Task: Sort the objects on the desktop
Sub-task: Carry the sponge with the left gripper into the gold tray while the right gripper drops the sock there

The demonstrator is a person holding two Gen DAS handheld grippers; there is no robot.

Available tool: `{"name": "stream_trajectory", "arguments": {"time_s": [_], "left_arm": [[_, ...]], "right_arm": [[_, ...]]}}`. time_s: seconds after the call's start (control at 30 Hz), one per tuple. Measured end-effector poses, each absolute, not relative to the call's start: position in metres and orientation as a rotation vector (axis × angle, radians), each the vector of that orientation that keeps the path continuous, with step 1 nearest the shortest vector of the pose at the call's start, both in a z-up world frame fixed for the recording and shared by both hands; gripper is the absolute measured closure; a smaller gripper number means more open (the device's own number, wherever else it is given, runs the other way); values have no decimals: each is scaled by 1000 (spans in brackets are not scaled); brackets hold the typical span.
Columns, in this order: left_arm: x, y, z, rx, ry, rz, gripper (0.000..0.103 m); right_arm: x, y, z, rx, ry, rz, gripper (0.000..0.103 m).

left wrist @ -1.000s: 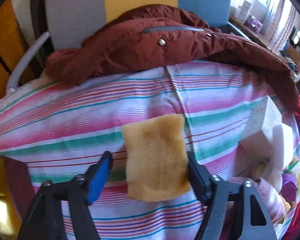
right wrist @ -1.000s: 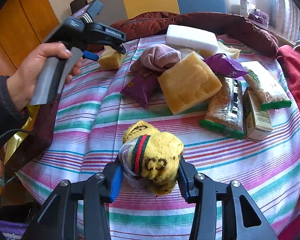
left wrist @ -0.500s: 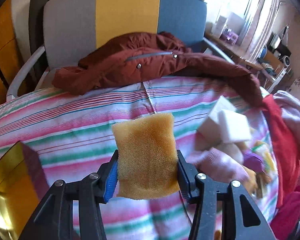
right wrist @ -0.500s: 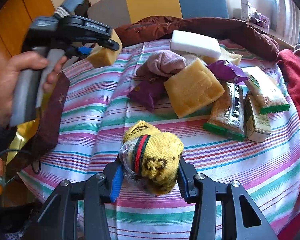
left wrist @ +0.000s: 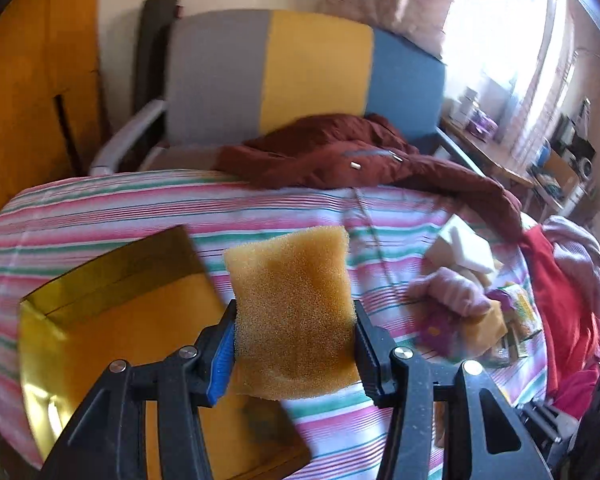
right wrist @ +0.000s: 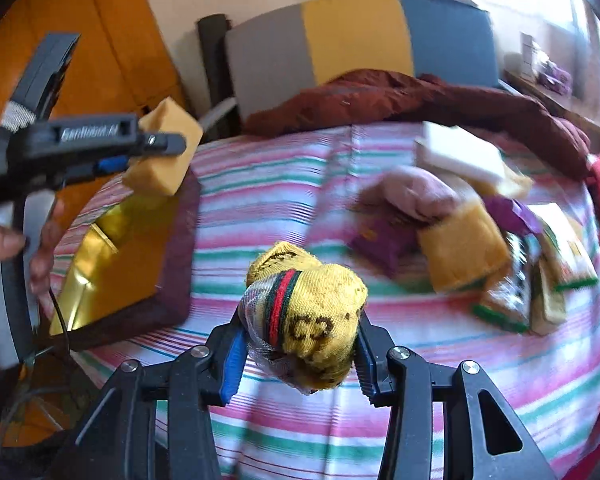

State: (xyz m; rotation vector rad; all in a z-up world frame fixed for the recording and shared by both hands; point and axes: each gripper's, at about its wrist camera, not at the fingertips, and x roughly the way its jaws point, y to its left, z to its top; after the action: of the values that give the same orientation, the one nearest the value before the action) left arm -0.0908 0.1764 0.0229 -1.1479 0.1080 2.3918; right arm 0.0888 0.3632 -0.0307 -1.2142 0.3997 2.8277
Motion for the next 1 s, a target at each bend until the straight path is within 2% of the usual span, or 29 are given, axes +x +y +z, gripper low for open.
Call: {"name": "stream_trajectory", "arguments": {"time_s": [0.17, 0.4, 0.8, 0.9, 1.0], "left_arm": [[-91, 120, 24, -1153, 62, 2503, 51], [-96, 56, -2, -1257, -24, 2600, 51], [-117, -7, -44, -1409, -99, 2642, 50], [-127, -16, -45, -1411, -135, 2645, 41], [-129, -25, -39, -1375, -174, 2679, 27]], "right_arm": [[66, 334, -19, -1239, 384, 2917, 57], [31, 290, -12, -1335, 320, 3006, 57], [-39, 224, -17, -1576, 224, 3075, 57], [-63, 208, -16, -1595, 226, 3086, 56], [-76, 199, -7, -1540, 320, 3129, 46]]}}
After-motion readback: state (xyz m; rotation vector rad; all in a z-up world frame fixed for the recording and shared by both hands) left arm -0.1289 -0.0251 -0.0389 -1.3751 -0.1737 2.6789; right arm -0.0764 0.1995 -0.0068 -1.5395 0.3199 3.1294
